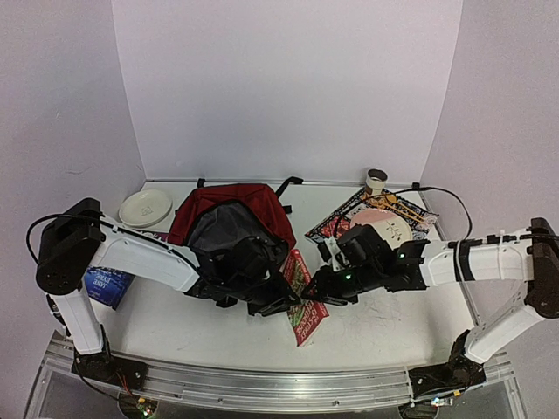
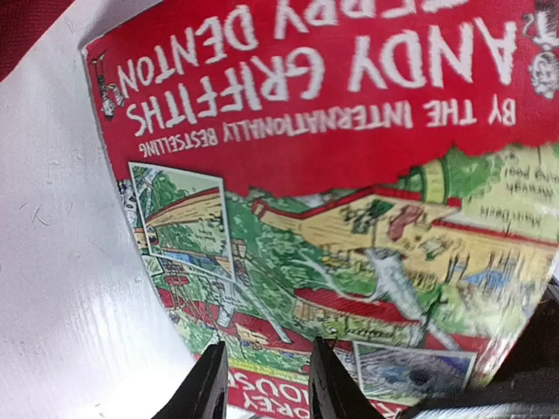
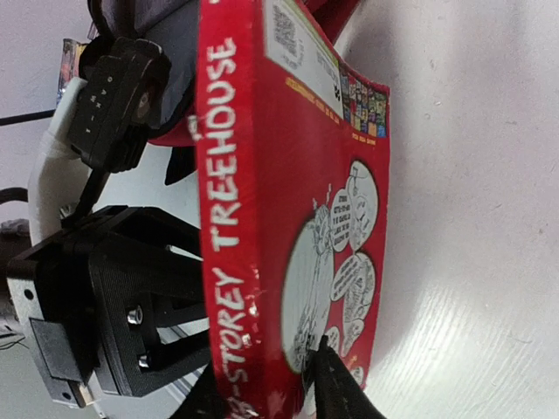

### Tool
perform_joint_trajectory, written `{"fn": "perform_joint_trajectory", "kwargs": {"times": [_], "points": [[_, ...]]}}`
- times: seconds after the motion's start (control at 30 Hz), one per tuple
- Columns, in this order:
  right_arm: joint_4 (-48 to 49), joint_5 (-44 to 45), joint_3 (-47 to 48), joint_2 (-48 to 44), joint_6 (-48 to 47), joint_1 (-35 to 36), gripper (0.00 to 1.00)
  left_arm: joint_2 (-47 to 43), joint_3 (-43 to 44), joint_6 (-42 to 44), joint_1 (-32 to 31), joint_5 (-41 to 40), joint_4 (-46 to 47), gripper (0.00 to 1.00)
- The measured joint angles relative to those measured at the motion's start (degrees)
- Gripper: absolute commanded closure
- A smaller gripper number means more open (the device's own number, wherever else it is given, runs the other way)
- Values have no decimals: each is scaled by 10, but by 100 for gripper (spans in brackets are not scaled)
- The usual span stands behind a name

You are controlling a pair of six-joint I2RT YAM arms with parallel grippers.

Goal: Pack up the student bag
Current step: Pass from the right arm to the left

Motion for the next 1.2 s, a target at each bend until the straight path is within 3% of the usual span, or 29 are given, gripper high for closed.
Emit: {"fn": "perform_joint_trajectory", "kwargs": {"times": [0.23, 0.63, 0.93, 1.2], "points": [[-31, 18, -1, -39, 7, -10, 100, -55, -33, 0, 0, -33, 0, 46], [-2, 66, -1, -150, 50, -15, 100, -250, -114, -1, 21, -119, 0, 6], [129, 107, -10, -155, 137, -15, 100, -368, -173, -18, 36, -188, 9, 1], [277, 148, -19, -99, 226, -15, 100, -388, -195, -46, 36, -223, 43, 2]]}}
